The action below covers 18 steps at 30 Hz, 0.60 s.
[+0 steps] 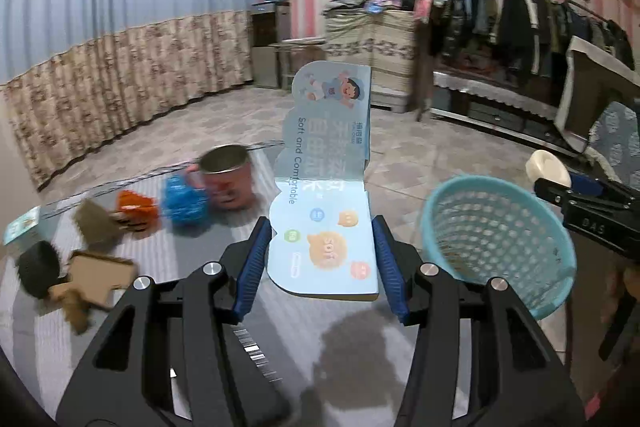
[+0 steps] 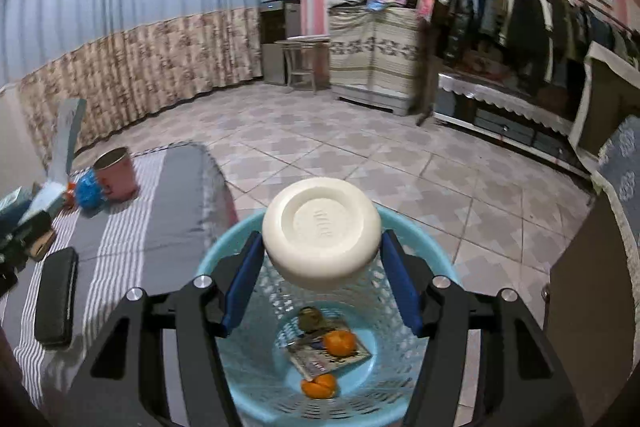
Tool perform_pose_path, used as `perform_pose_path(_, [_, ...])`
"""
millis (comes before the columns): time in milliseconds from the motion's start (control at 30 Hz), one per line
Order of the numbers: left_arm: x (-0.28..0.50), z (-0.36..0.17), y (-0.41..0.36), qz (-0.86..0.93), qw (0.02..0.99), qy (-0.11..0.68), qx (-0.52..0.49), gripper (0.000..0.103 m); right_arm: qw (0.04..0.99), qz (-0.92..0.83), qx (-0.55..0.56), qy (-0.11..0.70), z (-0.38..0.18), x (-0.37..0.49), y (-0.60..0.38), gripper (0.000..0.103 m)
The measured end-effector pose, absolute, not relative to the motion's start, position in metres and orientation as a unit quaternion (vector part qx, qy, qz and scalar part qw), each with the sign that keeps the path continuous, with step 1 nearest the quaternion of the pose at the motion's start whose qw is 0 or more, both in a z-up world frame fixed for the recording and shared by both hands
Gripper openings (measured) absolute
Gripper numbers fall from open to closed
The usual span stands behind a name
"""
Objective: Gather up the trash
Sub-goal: 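Carry both items over the blue basket and open both tools to drop them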
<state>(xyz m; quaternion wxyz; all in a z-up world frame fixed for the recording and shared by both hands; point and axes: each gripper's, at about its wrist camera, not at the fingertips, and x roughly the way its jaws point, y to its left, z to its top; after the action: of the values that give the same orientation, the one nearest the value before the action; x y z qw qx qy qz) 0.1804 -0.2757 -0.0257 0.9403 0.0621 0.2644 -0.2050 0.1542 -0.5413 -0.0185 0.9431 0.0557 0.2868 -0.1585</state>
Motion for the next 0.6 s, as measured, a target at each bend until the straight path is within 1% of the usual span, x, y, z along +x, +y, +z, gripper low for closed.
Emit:
perform_pose_path(367, [0.185, -0.065, -0.374, -0.279, 0.909, 0.299, 0.081, 0.050, 0.928, -0.205, 0.083, 0.298, -0.031, 0.148, -0.587, 0.060])
perform_pose_path(600, [0.180, -0.079, -0.414, -0.313, 0.895, 0.302, 0.103, 0.051, 0.921, -0.214, 0.110, 0.306, -0.039, 0.148, -0.606, 0.060])
